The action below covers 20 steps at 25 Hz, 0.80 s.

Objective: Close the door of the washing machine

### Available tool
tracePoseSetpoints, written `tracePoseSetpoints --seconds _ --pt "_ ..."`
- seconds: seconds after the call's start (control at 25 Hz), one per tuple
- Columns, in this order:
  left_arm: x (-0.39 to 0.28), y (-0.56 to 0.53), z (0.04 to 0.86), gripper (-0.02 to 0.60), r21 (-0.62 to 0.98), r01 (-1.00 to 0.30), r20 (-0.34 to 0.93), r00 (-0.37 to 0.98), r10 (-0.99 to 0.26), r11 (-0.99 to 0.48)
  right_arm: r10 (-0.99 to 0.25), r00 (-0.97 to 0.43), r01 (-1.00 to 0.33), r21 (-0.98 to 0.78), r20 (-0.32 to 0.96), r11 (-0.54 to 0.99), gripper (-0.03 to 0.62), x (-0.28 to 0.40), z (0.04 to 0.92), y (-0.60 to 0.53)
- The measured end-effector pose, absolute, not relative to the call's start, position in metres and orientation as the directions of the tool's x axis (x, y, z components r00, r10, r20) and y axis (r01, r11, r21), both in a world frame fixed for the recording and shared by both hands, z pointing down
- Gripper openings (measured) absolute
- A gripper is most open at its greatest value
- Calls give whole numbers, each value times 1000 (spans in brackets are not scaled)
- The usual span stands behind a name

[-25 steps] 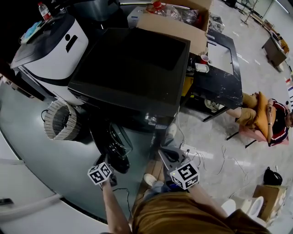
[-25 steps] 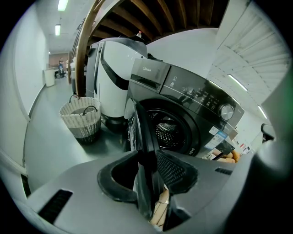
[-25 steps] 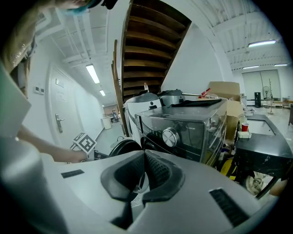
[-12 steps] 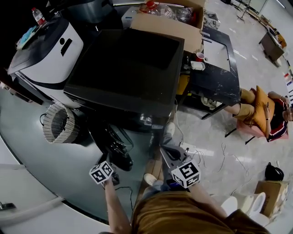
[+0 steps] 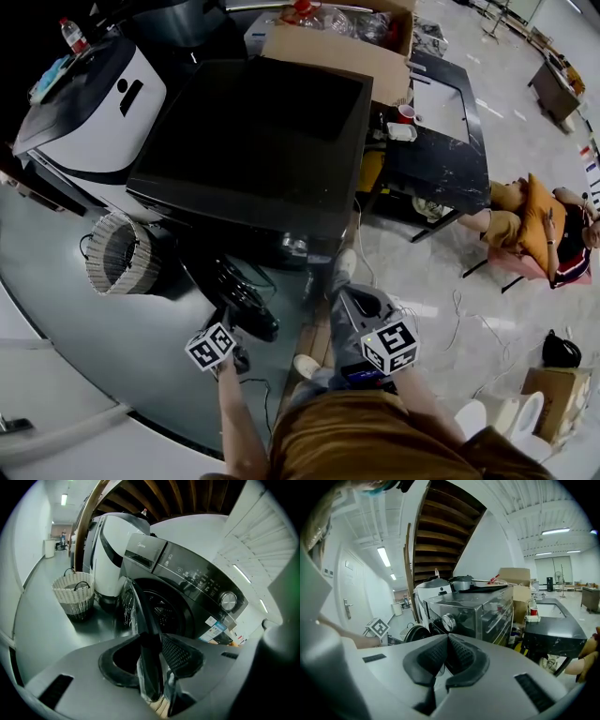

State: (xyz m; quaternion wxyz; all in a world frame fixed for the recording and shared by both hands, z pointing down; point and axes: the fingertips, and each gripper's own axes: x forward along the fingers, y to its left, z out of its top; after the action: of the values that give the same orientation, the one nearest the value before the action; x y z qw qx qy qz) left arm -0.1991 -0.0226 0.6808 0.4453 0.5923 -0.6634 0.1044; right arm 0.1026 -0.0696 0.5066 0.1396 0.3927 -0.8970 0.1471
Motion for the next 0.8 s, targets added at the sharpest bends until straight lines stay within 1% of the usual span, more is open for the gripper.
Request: tracePoseSetpoints --seconds 0.16,0.8 --pt "-192 -31 680 166 400 -876 712 112 -693 270 -673 -635 -760 -153 379 632 12 111 511 -72" --pt "-158 -71 680 186 469 -853 681 183 -709 230 -669 -623 -758 -99 406 645 12 120 518 -80"
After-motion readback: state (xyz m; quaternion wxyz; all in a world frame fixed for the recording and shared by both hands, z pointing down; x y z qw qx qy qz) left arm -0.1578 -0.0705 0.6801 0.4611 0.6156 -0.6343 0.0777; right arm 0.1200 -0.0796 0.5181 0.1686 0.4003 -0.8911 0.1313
